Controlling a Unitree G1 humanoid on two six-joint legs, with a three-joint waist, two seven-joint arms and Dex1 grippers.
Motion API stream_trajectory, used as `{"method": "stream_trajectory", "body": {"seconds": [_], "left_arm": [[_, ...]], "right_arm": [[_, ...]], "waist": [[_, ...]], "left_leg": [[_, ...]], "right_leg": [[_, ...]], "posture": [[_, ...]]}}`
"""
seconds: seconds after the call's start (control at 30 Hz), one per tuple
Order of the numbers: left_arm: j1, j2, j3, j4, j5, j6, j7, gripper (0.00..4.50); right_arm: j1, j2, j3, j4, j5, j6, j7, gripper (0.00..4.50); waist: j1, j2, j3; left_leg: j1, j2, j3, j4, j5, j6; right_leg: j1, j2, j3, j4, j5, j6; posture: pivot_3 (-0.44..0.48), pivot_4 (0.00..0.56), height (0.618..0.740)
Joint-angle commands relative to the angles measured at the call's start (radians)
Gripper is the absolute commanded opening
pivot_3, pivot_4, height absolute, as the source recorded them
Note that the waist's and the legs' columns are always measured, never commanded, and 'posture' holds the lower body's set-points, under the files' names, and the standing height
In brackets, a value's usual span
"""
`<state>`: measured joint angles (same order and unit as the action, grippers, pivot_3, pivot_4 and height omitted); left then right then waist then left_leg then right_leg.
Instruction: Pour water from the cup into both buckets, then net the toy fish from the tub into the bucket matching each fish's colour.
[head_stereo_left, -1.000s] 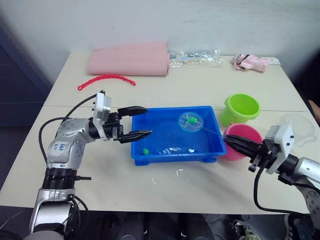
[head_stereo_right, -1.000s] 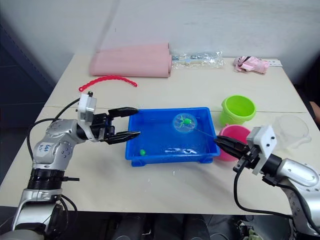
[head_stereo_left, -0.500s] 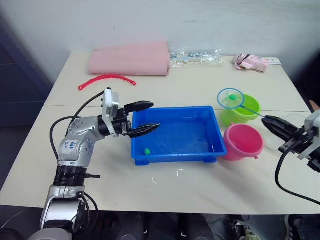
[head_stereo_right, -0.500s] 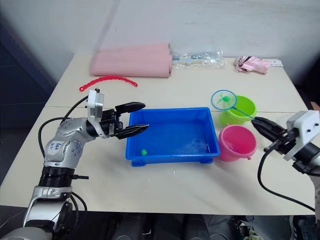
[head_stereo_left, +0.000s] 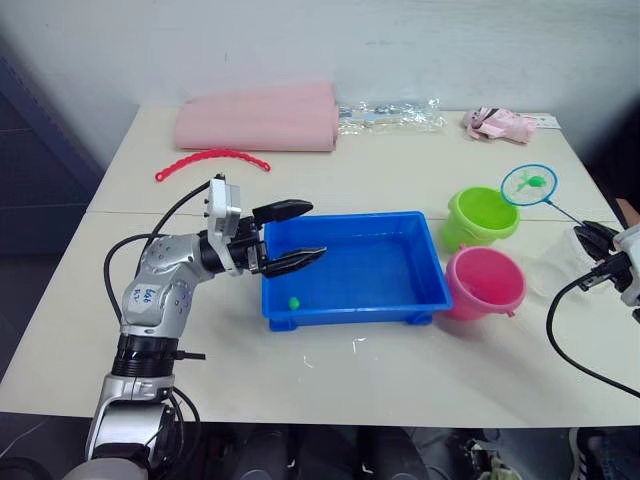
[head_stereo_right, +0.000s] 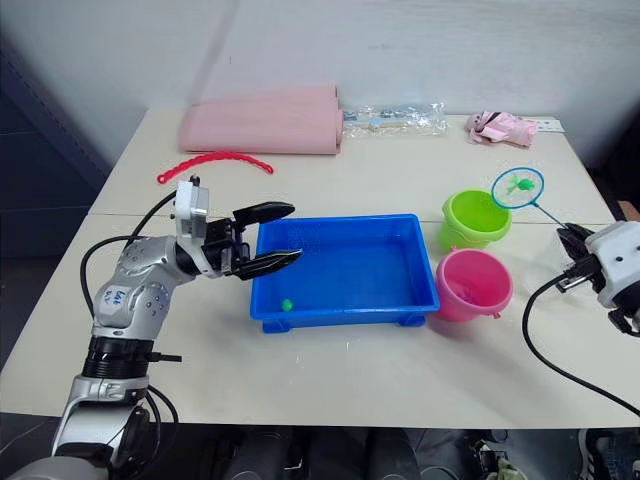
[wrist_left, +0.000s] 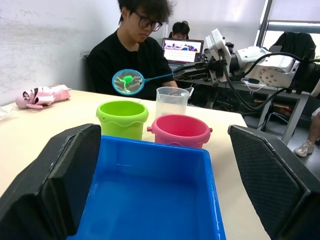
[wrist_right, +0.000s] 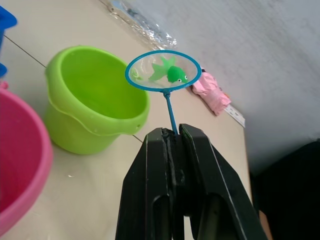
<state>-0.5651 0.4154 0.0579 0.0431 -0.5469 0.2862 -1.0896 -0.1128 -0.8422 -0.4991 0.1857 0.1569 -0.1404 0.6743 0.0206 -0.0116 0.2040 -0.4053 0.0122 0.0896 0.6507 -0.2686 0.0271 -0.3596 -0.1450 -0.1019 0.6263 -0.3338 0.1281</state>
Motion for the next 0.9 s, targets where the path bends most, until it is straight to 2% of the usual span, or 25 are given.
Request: {"method": "stream_trajectory", "body": {"seconds": [0.03,0.17,0.37,0.53,0.9], "left_arm": [[0.008,0.009,0.001,-0.032,-0.007,-0.013,-0.01,4.42],[0.011,0.01,-0.004,-0.032,-0.008,-0.008,-0.017,4.42],[0.012,0.011,-0.005,-0.025,-0.006,-0.006,-0.022,4.42],[0.02,0.023,-0.002,-0.031,-0.006,0.001,-0.026,4.42],[0.022,0.029,-0.005,-0.04,-0.008,0.007,-0.017,4.42]], "right_arm": [[0.017,-0.093,0.027,0.034,-0.172,-0.181,-0.07,0.0],[0.035,-0.149,0.062,0.059,-0.281,-0.276,-0.113,0.0],[0.043,-0.228,0.098,0.095,-0.48,-0.384,-0.255,0.0],[0.038,-0.272,0.148,0.102,-0.636,-0.414,-0.365,0.0],[-0.019,-0.325,0.261,0.153,-0.74,-0.468,-0.474,0.0]], "waist": [[0.0,0.0,0.0],[0.0,0.0,0.0],[0.0,0.0,0.0],[-0.001,0.0,0.0],[-0.008,0.0,0.0]], "left_leg": [[0.0,0.0,0.0,0.0,0.0,0.0],[0.0,0.0,0.0,0.0,0.0,0.0],[0.0,0.0,0.0,0.0,0.0,0.0],[0.0,0.0,0.0,0.0,0.0,0.0],[0.0,0.0,0.0,0.001,0.001,-0.001]], "right_leg": [[0.0,0.0,0.0,0.0,0.0,0.0],[0.0,0.0,0.0,0.0,0.0,0.0],[0.0,0.0,0.0,-0.001,0.0,0.0],[0.0,0.0,0.0,-0.001,0.0,0.0],[0.0,0.0,0.001,-0.002,0.0,0.0]], "posture": [[0.0,0.15,0.74],[0.0,0.15,0.74],[0.0,0.15,0.74],[0.0,0.15,0.74],[0.0,0.15,0.74]]}}
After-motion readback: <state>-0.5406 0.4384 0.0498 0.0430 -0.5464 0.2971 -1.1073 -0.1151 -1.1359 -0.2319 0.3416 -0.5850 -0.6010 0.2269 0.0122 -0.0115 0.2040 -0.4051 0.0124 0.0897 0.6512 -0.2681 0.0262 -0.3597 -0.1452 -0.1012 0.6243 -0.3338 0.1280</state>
